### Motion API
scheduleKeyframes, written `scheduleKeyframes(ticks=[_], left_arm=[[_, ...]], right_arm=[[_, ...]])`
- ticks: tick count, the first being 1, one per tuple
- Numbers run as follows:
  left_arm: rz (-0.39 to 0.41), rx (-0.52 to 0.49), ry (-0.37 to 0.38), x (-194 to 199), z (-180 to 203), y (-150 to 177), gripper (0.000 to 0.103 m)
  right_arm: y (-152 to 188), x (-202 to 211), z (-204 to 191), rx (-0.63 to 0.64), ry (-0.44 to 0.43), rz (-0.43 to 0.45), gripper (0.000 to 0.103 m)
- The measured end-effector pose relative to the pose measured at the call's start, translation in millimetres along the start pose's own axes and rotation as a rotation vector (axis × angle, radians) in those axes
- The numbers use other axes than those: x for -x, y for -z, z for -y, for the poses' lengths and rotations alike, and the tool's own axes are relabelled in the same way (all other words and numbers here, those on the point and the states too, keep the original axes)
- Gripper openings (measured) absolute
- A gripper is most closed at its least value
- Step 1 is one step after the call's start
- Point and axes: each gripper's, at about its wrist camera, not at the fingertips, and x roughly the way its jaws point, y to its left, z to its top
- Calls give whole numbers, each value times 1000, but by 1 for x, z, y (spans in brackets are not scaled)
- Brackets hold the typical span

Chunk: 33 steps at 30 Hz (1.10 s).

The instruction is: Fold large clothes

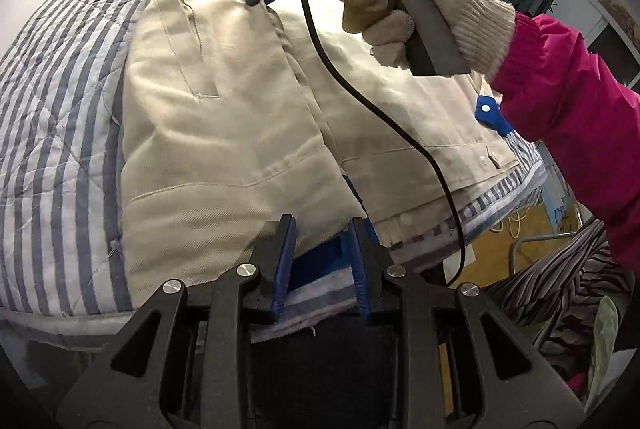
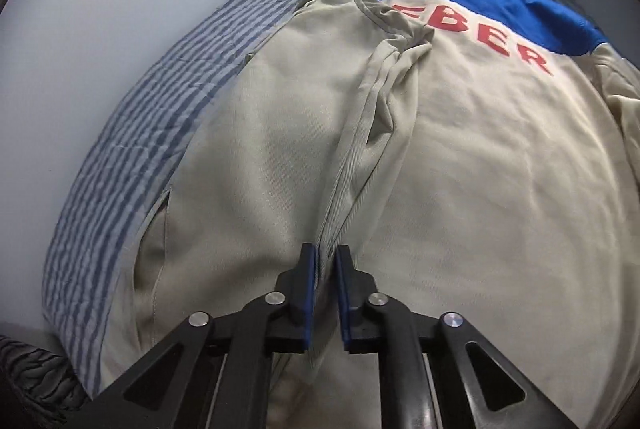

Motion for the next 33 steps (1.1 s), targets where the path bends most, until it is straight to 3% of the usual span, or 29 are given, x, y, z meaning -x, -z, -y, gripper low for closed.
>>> scheduleKeyframes(ticks=[1, 2, 3, 4, 6, 10, 12, 14, 18, 21, 23, 27, 33], left_arm=[[4, 2, 1, 5, 0, 1, 25], [17, 5, -1, 11, -1, 1, 25], [40, 10, -5, 20, -2, 1, 25], [62, 15, -6, 30, -6, 1, 25], [113, 37, -5, 47, -12, 0, 25], [182, 96, -18, 67, -28, -4, 25], [189, 112, -26, 69, -35, -4, 25], [193, 117, -42, 71, -40, -2, 25], [200, 124, -70, 75, -47, 4, 25], [199, 150, -88, 76, -57, 7, 25], [209, 178, -86, 80, -63, 8, 25], [245, 202, -89, 91, -66, 9, 25], [263, 211, -91, 97, -68, 10, 25]], right_arm=[[1, 5, -3, 21, 2, 8, 8], [1, 9, -4, 24, -6, 13, 14], [2, 19, -5, 12, -22, 31, 29], [4, 31, -7, 0, -36, 79, 33], [1, 51, -12, 16, -80, 166, 33], [-23, 50, -38, 84, -94, 239, 25], [-42, 33, -47, 83, -124, 231, 17], [-55, 15, -52, 84, -131, 218, 16], [-58, -44, -57, 81, -87, 101, 14], [-53, -43, -67, 126, -48, 123, 14], [-52, -31, -64, 90, -94, 103, 17], [-21, 18, -77, 114, -196, 133, 18], [61, 36, -107, 151, -302, 59, 18]])
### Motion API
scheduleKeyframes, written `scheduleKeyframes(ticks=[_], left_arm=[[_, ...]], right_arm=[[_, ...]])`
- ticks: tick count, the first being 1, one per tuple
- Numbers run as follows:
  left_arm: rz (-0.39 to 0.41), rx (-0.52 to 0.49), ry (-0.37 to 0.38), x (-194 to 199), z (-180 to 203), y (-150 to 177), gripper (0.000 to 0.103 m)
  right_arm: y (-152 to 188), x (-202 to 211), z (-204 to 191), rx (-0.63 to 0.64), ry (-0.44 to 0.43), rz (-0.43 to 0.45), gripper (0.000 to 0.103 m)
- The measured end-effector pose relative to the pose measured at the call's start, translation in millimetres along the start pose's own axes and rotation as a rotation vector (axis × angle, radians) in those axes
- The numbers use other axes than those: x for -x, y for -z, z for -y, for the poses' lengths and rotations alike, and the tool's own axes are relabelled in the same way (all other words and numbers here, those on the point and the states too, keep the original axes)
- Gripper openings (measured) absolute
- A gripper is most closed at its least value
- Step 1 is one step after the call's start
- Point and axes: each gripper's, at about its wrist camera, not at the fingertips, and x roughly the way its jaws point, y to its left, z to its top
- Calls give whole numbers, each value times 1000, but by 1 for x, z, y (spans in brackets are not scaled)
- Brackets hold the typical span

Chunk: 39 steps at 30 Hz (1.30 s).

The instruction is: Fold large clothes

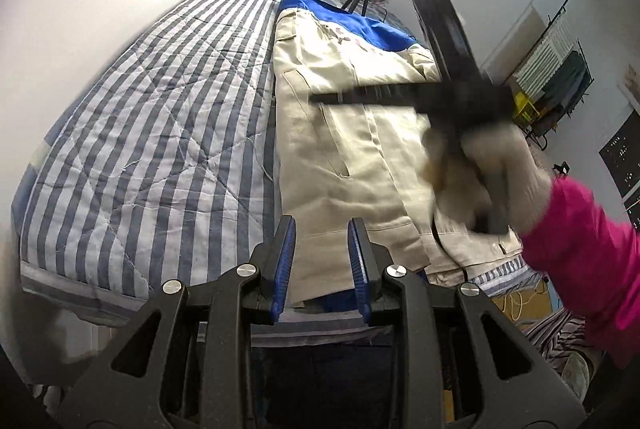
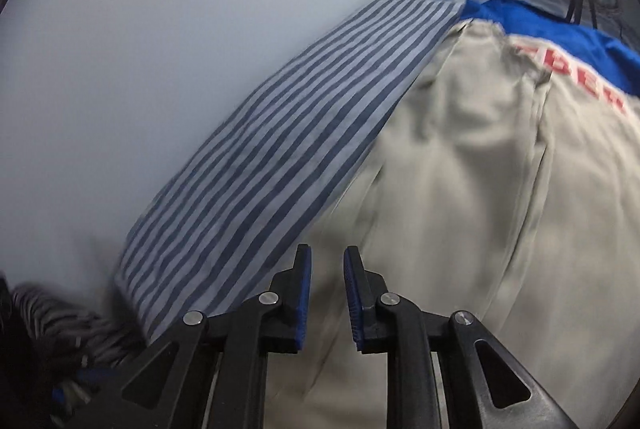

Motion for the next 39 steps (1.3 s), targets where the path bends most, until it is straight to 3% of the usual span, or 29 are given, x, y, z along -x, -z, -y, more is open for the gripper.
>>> scheduleKeyframes(ticks=[3, 5, 8, 11, 14, 16, 18, 20, 26, 32, 39], left_arm=[[4, -1, -9, 2, 0, 1, 25], [9, 1, -16, 4, 1, 1, 25], [13, 4, -17, 6, 3, 1, 25], [14, -18, -17, 9, 10, -1, 25], [15, -57, 3, 10, 22, -7, 26], [11, -83, 14, 9, 33, -13, 32], [11, -109, 30, 9, 45, -17, 57], [4, -151, 60, 8, 62, -23, 58], [-41, -262, 128, -6, 110, -34, 58], [-98, -335, 186, -28, 151, -35, 58], [-137, -403, 210, -54, 180, -30, 58]], right_arm=[[27, -24, -13, 19, 39, -45, 18], [35, -27, -15, 10, 51, -1, 18], [33, -22, -14, -16, 52, -8, 19], [39, 8, -13, -36, 43, 46, 31], [52, 49, -6, -56, 58, 122, 35], [61, 77, 2, -84, 72, 163, 39], [73, 110, 15, -119, 107, 207, 48], [82, 136, 28, -142, 160, 236, 51], [131, 214, 83, -246, 332, 295, 58], [190, 276, 158, -426, 492, 337, 58], [256, 311, 271, -692, 524, 373, 71]])
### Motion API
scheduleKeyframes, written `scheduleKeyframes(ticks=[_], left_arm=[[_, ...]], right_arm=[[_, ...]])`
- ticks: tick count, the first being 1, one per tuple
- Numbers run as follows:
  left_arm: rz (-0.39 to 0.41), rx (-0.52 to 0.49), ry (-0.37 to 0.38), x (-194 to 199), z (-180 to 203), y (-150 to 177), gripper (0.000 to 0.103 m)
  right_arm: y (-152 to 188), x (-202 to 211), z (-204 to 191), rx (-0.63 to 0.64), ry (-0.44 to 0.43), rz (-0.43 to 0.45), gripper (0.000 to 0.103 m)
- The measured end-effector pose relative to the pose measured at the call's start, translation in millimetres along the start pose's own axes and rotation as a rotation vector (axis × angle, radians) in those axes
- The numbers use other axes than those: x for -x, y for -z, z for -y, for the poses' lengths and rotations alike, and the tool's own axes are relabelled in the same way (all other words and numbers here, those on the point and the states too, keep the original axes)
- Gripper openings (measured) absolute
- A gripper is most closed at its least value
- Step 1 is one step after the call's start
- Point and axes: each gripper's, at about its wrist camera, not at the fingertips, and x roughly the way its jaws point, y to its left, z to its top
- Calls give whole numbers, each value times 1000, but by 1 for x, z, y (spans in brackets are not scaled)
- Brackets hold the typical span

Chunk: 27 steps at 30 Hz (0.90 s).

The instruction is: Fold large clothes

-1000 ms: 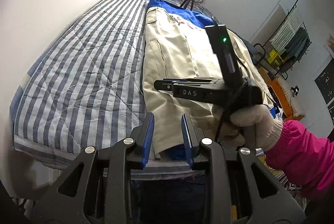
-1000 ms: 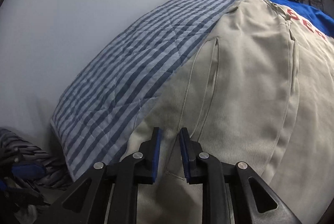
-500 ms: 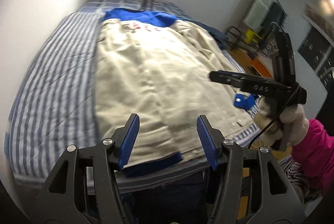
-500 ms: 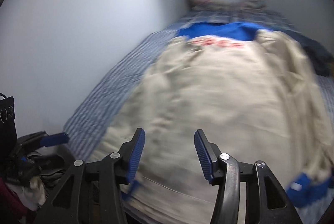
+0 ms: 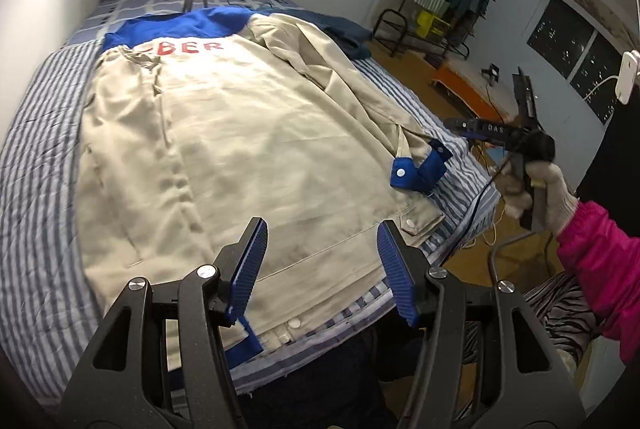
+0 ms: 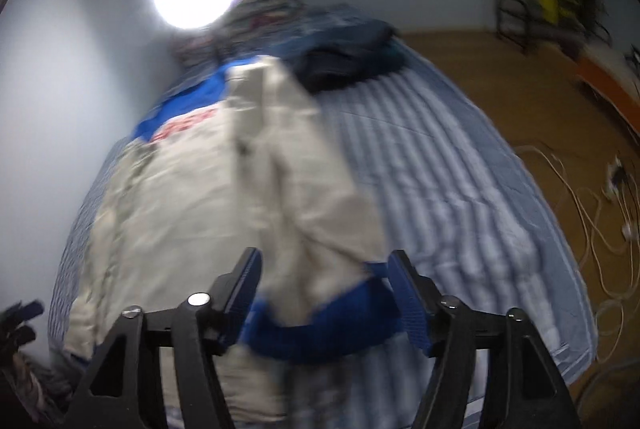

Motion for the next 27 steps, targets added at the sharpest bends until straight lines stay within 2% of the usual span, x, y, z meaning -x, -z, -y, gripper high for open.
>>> scheduleKeyframes(ticks=[5, 10, 14, 15, 16, 17, 18, 19, 21, 23, 27], left_arm=[[-32, 5, -13, -23, -3, -2, 58], [-61, 37, -24, -42, -13, -2, 58], [-73, 46, -36, -50, -17, -3, 58], [-74, 45, -36, -52, -17, -4, 58], [-73, 46, -36, -53, -17, -5, 58], [-70, 47, -33, -54, -17, -6, 58], [-69, 46, -31, -54, -16, -7, 58], [-66, 45, -30, -54, -15, -7, 58], [-63, 40, -30, -54, -14, -9, 58], [-58, 36, -28, -52, -12, -9, 58], [-46, 28, -25, -47, -8, -8, 58]], right_arm=[[-8, -37, 37, -92, -113, -61, 71], [-7, -74, 44, -131, -167, -112, 71], [-8, -83, 40, -131, -217, -119, 72], [-7, -83, 35, -117, -244, -129, 69], [-6, -83, 29, -95, -271, -144, 59], [-5, -82, 23, -67, -275, -161, 36], [-5, -80, 12, -12, -244, -181, 23], [-5, -74, 1, 40, -205, -176, 20], [-7, -63, -14, 103, -146, -158, 6], [-13, -45, -25, 135, -71, -118, 4], [-25, 12, -56, 264, 111, 32, 4]])
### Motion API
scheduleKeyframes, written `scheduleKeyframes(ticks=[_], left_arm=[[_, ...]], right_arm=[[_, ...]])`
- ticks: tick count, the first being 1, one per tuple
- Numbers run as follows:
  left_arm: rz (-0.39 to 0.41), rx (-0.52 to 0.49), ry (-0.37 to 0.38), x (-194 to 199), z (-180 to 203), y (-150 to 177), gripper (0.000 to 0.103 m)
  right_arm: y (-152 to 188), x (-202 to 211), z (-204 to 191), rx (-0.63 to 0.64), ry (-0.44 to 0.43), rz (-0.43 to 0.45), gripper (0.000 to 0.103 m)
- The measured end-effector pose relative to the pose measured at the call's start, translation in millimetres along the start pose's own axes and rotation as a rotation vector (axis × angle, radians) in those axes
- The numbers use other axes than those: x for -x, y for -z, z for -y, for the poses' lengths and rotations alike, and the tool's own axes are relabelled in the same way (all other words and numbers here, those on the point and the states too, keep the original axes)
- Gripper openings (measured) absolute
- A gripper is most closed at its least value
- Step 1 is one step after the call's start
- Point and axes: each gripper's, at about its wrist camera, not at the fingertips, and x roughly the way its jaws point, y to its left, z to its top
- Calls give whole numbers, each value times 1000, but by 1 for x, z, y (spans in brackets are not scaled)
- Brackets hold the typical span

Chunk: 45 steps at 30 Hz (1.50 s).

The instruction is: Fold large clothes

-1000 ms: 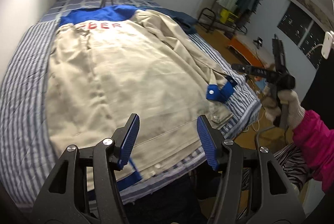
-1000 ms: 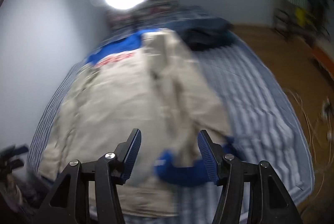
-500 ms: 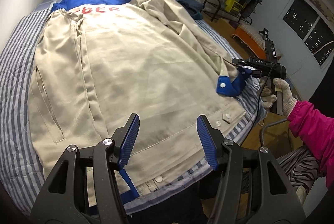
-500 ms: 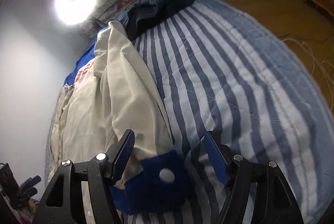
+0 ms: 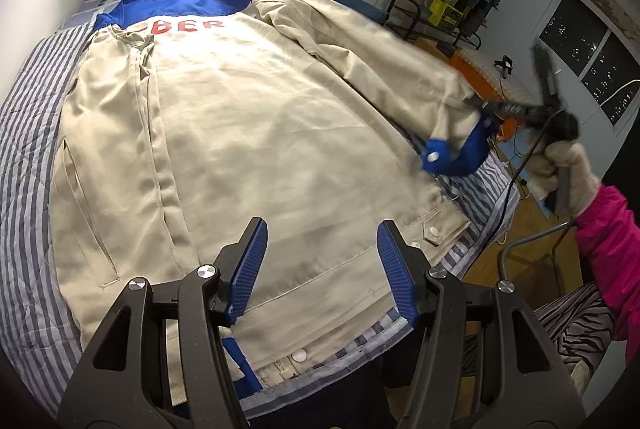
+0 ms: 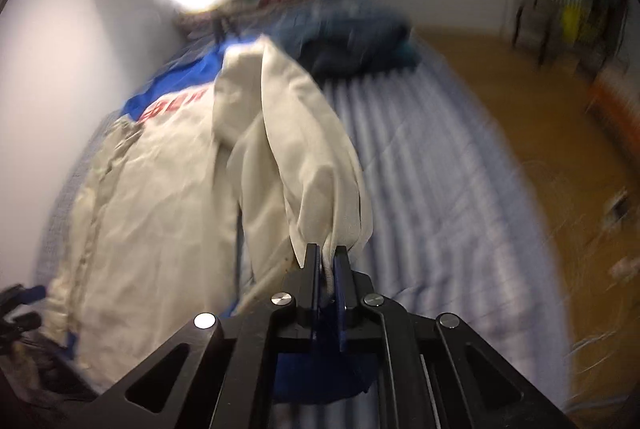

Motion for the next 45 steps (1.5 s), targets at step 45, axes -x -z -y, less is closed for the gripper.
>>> scheduleKeyframes(ticks=[45], left_arm=[[-213, 434, 214, -82, 5, -17, 64]], right_arm=[[70, -48, -101, 100, -489, -311, 42]])
